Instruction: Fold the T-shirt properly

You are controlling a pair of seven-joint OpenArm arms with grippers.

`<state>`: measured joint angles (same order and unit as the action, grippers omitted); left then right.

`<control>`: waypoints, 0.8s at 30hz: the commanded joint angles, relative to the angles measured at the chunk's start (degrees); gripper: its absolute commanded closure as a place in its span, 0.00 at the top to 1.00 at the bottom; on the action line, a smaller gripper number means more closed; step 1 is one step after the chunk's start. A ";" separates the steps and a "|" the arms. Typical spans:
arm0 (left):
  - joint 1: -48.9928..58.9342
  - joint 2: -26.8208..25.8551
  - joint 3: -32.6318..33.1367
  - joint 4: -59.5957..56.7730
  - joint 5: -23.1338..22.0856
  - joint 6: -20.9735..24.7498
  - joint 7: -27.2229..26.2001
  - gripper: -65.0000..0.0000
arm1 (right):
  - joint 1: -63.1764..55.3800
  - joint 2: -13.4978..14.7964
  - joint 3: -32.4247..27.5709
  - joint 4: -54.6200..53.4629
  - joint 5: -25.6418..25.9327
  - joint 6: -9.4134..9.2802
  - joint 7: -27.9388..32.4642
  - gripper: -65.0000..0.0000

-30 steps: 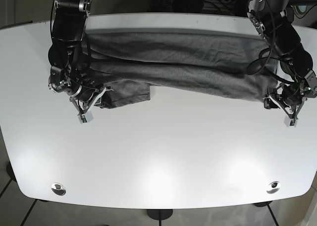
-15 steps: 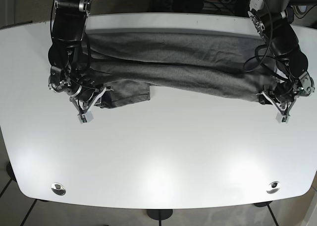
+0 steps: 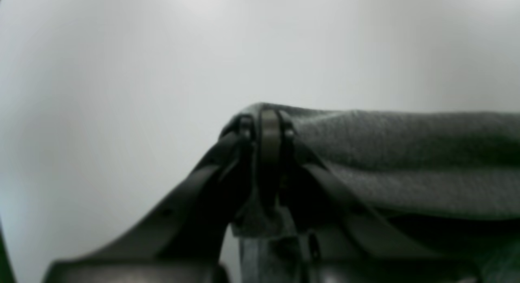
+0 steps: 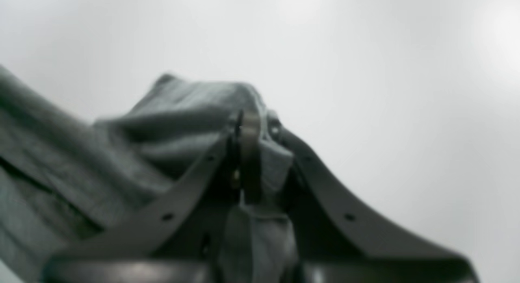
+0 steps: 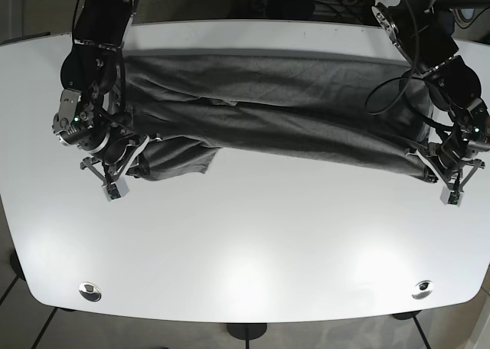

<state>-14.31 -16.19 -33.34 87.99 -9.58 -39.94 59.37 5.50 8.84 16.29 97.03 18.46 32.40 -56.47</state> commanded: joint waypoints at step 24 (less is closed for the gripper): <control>15.76 -1.44 -7.84 1.38 5.14 -0.06 -0.87 0.42 | -19.96 -4.40 9.33 14.57 1.01 0.26 -4.68 0.34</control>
<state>2.35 -16.40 -40.99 88.44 -3.79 -40.12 59.20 -14.59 3.81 25.47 110.32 18.52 32.77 -62.13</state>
